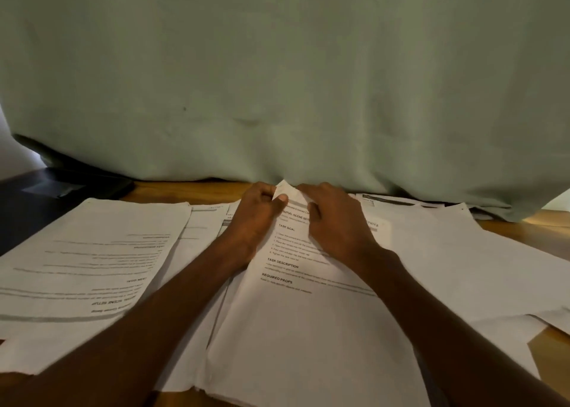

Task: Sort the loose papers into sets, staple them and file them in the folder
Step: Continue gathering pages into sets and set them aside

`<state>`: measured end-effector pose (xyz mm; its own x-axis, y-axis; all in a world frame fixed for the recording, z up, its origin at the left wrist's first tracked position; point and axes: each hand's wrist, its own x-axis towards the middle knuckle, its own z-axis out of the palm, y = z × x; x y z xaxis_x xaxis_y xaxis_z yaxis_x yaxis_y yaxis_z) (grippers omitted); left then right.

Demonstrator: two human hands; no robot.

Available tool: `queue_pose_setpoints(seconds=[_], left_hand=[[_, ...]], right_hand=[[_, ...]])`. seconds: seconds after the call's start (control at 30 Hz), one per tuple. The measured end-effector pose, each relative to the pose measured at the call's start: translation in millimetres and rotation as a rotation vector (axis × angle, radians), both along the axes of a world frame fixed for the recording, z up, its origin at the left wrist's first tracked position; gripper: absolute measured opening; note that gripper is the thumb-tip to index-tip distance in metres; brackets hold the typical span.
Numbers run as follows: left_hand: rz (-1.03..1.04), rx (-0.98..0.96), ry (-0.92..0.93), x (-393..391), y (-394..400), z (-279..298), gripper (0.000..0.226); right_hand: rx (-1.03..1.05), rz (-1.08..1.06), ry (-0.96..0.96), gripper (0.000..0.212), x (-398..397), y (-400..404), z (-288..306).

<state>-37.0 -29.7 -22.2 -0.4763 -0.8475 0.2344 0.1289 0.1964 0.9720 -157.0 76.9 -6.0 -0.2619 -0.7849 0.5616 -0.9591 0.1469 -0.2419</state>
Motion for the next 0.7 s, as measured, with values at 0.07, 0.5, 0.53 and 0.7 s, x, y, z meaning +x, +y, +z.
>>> queue_pose_setpoints(seconds=[0.07,0.5,0.53,0.7], left_hand=[[0.001,0.04,0.082,1.3,-1.6,-0.4,0.015],[0.009,0.049,0.149,-1.7,-0.1,-5.6,0.017],[-0.042,0.088,0.154,-0.7,-0.1,-4.7,0.021],[-0.291,0.04,-0.066,-1.0,1.3,-7.7,0.026]], right_hand=[[-0.025,-0.003,-0.025,0.051,-4.8,0.3,-3.3],[-0.138,0.043,-0.117,0.055,-3.7,-2.7,-15.3],[-0.142,0.051,-0.147,0.057,-4.3,-2.8,-16.6],[-0.169,0.07,-0.14,0.054,-9.3,-3.2,-16.0]])
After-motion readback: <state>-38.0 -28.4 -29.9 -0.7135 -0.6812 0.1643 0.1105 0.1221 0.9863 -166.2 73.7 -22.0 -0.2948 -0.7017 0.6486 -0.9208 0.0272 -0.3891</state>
